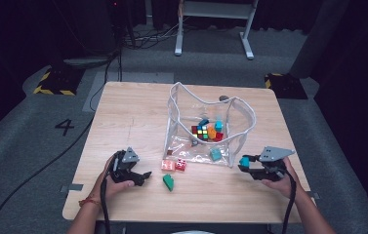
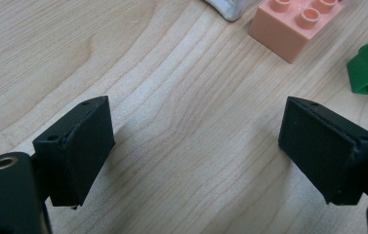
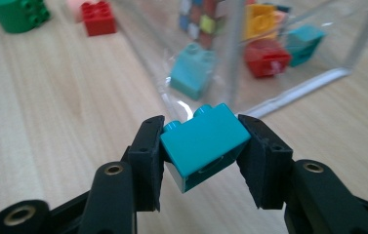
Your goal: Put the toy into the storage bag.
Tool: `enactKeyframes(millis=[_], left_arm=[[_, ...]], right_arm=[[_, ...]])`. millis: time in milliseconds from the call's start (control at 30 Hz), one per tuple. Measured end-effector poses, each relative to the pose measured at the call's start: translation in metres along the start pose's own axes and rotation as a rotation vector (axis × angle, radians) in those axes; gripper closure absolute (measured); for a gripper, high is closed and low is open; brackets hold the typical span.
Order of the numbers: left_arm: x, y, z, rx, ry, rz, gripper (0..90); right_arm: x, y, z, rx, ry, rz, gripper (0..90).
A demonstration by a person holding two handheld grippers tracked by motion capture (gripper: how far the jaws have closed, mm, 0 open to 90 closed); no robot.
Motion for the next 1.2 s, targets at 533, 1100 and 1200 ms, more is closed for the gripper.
enactKeyframes(millis=[533, 1100, 1200], left_arm=[[0.000, 0.000, 0.000, 0.000, 0.000, 0.000, 13.2], [0.000, 0.000, 0.000, 0.001, -0.001, 0.000, 13.2], [0.000, 0.000, 0.000, 0.001, -0.001, 0.000, 13.2]], right_arm=[[-0.034, -0.073, -0.026, 0.202, -0.033, 0.055, 55.3], [-0.110, -0.102, -0.038, 0.261, -0.108, -0.005, 55.2], [-0.118, -0.100, -0.036, 0.254, -0.100, -0.016, 55.2]])
Point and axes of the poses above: each handheld gripper's, and its own axes: z roughly forward along the jaws, x roughly out of its underside, y roughly to its left, the point moved 1 cm from there along z, roughly forward along the jaws, and after that the axes turned 13 degrees about -y, right-handed, at the moved point
